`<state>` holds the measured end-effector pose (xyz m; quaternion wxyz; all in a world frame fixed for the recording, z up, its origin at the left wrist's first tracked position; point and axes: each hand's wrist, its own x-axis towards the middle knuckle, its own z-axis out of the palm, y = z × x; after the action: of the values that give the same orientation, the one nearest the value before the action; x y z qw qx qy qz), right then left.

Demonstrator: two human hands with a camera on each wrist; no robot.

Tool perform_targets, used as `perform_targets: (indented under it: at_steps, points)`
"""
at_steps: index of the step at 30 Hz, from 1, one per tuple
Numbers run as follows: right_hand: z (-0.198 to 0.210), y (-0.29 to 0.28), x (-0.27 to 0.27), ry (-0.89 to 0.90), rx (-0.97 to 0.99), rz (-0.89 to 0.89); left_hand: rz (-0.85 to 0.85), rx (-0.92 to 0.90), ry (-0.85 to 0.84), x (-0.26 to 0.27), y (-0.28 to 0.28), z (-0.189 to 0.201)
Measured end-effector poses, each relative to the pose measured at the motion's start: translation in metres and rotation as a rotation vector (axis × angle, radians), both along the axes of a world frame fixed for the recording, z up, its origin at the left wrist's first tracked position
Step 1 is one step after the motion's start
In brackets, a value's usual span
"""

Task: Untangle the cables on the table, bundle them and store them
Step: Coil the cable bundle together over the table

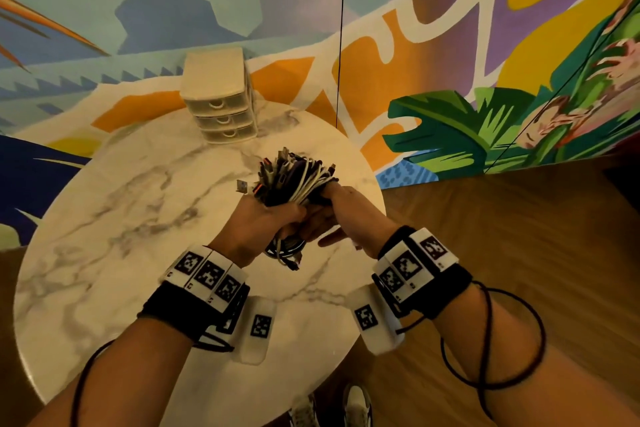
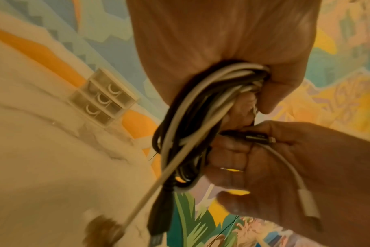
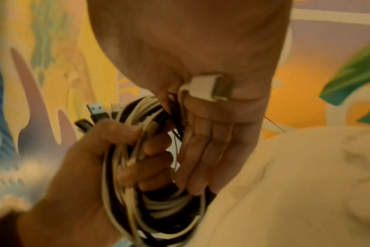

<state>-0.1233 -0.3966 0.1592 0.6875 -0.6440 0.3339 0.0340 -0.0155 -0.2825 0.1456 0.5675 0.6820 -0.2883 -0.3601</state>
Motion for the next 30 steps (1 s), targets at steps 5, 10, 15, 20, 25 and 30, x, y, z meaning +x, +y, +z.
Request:
perform_targets:
  at_steps: [5, 10, 15, 20, 25, 30]
  points:
    - [-0.003, -0.005, -0.005, -0.055, 0.019, 0.098, -0.009, -0.047, 0.101, 0.002, 0.001, 0.004]
    - [-0.011, -0.015, -0.005, -0.156, 0.109, 0.088, -0.008, -0.158, 0.256, 0.007, 0.003, 0.007]
    - [-0.009, -0.022, -0.001, -0.139, 0.140, 0.129, -0.046, -0.187, 0.347, 0.015, 0.004, 0.003]
    - [-0.001, -0.022, 0.008, -0.085, -0.048, 0.159, -0.076, -0.198, 0.320, 0.017, 0.001, 0.002]
    - [-0.005, -0.010, 0.015, -0.118, -0.263, 0.010, -0.077, -0.208, 0.334, 0.019, -0.002, 0.003]
    - [-0.011, -0.002, 0.020, -0.099, -0.383, -0.077, -0.046, -0.196, 0.319, 0.017, -0.004, -0.001]
